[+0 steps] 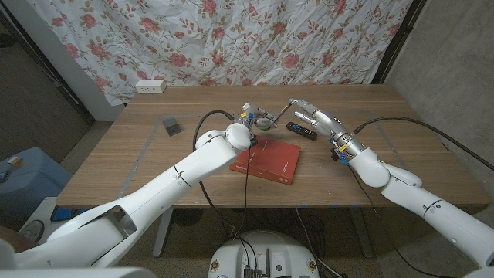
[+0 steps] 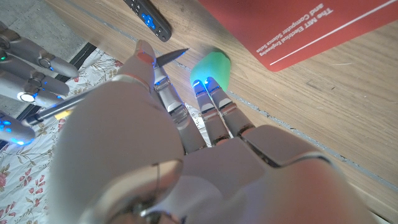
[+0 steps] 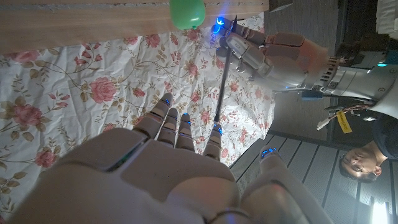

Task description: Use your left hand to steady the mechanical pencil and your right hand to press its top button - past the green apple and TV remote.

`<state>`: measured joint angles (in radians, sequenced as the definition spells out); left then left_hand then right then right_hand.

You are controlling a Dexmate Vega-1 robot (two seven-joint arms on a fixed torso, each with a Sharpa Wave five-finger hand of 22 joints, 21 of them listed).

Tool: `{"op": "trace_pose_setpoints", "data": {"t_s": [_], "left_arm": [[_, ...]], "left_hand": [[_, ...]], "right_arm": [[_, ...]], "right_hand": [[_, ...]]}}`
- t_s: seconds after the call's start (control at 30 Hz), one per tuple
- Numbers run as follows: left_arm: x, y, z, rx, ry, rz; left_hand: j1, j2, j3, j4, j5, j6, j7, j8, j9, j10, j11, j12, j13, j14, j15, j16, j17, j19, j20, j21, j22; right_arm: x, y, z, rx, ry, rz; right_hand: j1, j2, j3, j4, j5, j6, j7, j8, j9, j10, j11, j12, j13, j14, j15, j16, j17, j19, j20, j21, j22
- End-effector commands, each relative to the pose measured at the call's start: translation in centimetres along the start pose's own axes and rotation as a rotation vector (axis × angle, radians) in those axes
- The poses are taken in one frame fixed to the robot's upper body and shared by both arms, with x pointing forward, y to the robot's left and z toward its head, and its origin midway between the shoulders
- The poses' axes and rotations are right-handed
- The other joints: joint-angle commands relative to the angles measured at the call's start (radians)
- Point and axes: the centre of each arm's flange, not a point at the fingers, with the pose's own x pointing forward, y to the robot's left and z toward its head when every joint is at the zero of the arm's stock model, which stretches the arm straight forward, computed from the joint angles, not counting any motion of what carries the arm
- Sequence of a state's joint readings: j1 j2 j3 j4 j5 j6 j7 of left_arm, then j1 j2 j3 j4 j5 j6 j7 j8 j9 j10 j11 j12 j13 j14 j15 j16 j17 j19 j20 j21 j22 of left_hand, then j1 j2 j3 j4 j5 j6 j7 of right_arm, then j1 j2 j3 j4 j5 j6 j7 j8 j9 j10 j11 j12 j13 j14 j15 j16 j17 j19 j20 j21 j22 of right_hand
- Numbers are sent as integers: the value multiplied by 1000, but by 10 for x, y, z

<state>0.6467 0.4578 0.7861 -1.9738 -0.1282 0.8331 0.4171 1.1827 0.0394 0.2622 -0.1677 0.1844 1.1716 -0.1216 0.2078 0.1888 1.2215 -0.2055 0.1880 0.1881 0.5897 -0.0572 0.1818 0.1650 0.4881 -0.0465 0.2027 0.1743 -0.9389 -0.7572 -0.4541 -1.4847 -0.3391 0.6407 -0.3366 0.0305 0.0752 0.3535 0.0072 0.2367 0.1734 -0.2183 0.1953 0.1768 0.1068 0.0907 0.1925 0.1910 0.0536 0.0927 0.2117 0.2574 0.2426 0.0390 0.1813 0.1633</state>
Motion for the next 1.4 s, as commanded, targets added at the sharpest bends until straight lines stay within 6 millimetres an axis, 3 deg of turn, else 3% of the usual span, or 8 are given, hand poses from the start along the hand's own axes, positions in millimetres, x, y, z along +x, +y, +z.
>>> {"op": "trace_pose_setpoints", "data": {"t_s": [0.03, 1.4], "left_arm": [[3, 0, 2, 7, -13, -2], [3, -1, 3, 4, -14, 9]], "left_hand": [[4, 13, -3, 2, 8, 6, 8, -1, 3, 31, -21, 5, 2, 7, -161, -4, 3, 5, -85, 2, 2], [8, 14, -9, 2, 8, 9, 8, 1, 3, 33, -21, 6, 2, 9, -161, -3, 3, 9, -83, 3, 2]], "right_arm": [[1, 3, 1, 34, -14, 7], [7, 12, 1, 100, -28, 38]], "right_hand": [[-4, 17, 4, 5, 6, 12, 0, 2, 2, -1, -5, 0, 0, 0, -3, 3, 1, 1, -3, 3, 2], [-1, 20, 8, 10, 8, 72, -1, 11, 2, -25, -20, -2, 1, -29, -24, -3, 4, -11, -15, 1, 2]]}}
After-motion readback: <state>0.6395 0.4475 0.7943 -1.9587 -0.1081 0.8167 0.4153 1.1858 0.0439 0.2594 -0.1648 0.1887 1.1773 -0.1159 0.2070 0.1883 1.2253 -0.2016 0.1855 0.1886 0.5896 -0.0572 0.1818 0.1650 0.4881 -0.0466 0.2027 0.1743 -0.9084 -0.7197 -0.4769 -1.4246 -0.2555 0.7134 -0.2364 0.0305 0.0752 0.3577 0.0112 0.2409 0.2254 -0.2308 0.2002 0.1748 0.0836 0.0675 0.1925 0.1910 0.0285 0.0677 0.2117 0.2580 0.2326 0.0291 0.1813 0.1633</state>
